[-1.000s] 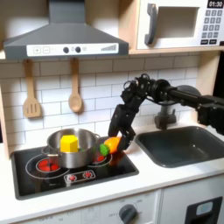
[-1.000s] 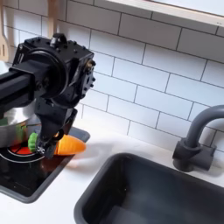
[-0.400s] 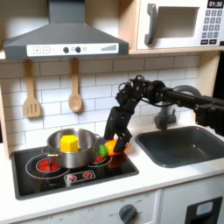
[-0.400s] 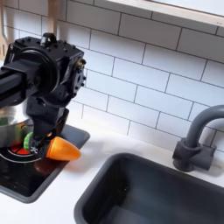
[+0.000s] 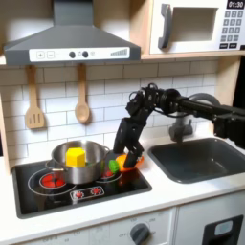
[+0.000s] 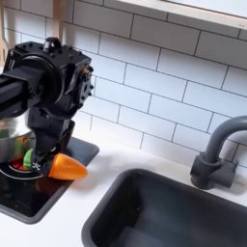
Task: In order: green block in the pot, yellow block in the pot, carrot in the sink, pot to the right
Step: 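Put the carrot in the sink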
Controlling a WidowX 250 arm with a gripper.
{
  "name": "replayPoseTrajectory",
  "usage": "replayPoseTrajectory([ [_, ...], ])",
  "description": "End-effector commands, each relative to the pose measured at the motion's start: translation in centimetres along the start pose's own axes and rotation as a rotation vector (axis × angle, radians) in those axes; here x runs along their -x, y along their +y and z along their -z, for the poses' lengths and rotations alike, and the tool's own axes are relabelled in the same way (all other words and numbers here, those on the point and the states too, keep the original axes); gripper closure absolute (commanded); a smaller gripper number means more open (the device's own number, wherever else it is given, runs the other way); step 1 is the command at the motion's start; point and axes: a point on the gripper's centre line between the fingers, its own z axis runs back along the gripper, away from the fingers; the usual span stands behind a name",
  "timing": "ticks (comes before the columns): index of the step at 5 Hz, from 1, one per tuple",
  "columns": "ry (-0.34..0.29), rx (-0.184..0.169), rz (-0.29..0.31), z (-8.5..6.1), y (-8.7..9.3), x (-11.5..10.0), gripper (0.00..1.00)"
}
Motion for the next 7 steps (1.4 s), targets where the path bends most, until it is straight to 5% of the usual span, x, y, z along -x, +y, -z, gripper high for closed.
replayPoseTrajectory([
  [1,-0.004,-0.014,-0.012,0.8,0.7,0.3,0.00],
  [3,-0.002,-0.020,-0.024,1.2,0.9,0.4,0.00],
  [4,-0.005,-0.029,-0.036,1.5,1.3,0.2,0.08],
  [5,-0.005,-0.020,-0.043,1.4,1.2,0.4,1.00],
  [7,-0.006,0.003,-0.036,0.4,1.3,0.1,1.00],
])
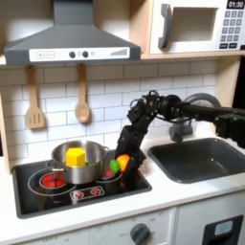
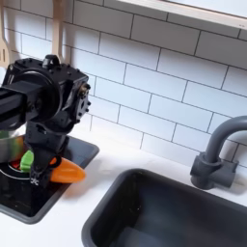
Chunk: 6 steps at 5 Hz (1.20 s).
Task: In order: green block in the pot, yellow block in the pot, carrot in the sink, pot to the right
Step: 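Put the carrot in the sink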
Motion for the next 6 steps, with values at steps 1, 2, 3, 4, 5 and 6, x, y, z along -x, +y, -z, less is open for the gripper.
replayPoseTrajectory([
  [1,0.000,0.047,0.056,-1.5,0.1,-0.3,1.00],
  [2,-0.003,0.059,0.133,-1.9,0.1,0.5,1.00],
  [3,0.005,0.076,0.247,-2.2,0.0,1.8,1.00],
  [4,0.009,0.095,0.353,-2.5,0.4,2.1,1.00],
  [5,0.043,0.086,0.463,-2.0,1.1,3.6,1.00],
  [6,0.117,0.107,0.551,-2.0,1.6,5.4,1.00],
])
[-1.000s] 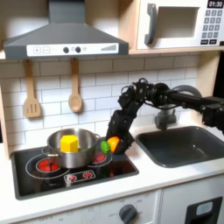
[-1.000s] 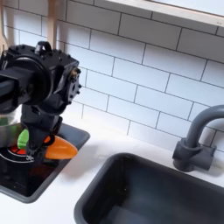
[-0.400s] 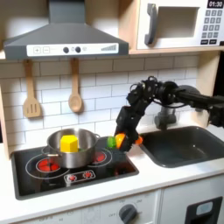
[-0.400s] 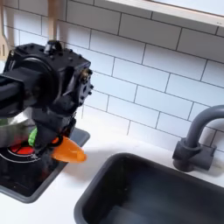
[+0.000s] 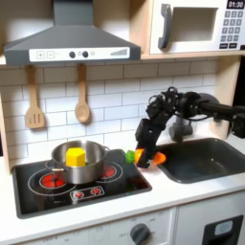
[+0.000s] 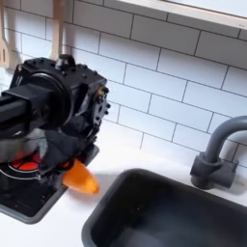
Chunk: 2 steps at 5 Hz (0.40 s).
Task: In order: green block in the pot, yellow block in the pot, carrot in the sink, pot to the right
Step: 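Put the carrot in the sink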
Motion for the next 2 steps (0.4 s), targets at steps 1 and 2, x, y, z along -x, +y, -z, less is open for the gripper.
replayPoseTrajectory([
  [1,0.091,0.053,0.149,0.0,-1.0,2.8,1.00],
  [2,0.106,0.051,0.197,0.2,-1.4,3.8,1.00],
])
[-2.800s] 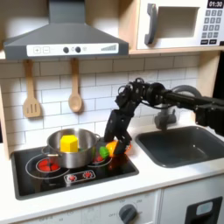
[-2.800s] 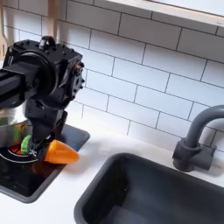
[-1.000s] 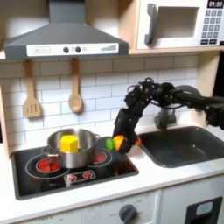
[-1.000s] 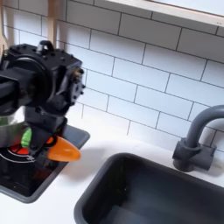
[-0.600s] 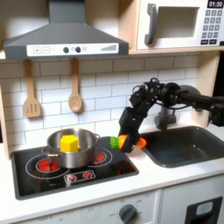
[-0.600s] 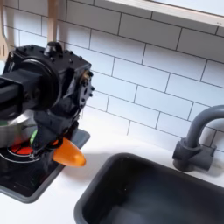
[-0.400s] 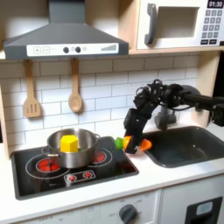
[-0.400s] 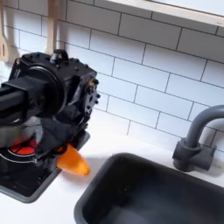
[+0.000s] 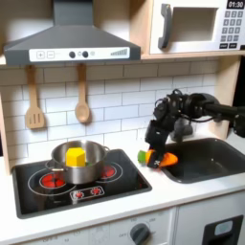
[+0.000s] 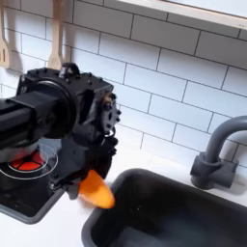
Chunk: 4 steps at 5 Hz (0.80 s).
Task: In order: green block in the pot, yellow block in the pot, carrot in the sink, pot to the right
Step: 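Put the carrot in the sink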
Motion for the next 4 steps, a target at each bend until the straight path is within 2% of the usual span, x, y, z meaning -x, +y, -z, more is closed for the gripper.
replayPoseTrajectory([
  [1,0.017,-0.008,0.096,0.4,-1.3,1.2,1.00],
  [3,0.044,-0.001,0.151,1.0,-1.6,2.2,1.00],
  [4,0.023,-0.013,0.176,0.9,-2.0,2.1,1.00],
])
